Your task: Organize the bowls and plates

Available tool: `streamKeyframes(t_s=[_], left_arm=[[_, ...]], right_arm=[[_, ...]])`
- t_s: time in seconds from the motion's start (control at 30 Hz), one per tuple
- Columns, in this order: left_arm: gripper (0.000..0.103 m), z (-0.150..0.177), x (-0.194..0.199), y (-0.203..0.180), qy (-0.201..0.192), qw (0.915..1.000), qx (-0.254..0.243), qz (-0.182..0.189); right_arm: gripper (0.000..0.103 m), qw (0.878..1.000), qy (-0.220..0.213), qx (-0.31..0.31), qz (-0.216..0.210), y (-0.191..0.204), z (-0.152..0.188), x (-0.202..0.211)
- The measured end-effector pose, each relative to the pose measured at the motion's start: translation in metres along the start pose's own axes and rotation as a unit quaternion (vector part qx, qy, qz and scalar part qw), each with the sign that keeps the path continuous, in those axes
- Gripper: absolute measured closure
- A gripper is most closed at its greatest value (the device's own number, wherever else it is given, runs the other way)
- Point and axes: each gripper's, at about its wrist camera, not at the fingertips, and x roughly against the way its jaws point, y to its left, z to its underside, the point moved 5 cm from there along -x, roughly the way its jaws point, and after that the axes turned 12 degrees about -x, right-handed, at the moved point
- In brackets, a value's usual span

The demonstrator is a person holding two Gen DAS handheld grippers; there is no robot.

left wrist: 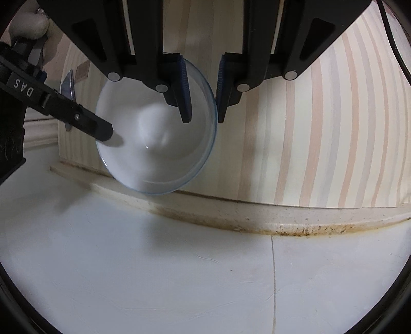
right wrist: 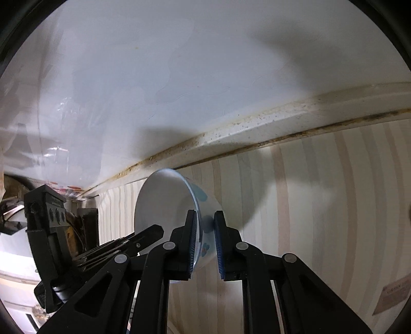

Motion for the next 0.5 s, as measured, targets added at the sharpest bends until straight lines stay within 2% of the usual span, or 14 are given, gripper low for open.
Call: streamKeyframes(t_s=[0.23,0.5], left_arm=[[0.087,0.031,0.022,-0.029,-0.003,0.9995,-0.030,0.001],[0.087,0.074,0.054,-0.063,-0.015,0.9982,-0.055,0.018]], right_arm=[[0.088,1.000,-0.007,-0.005,-0.004,-0.012,0.026,0.037],[0.088,1.000,-0.026,-0.004,-0.004,-0.021,0.072,0.088]])
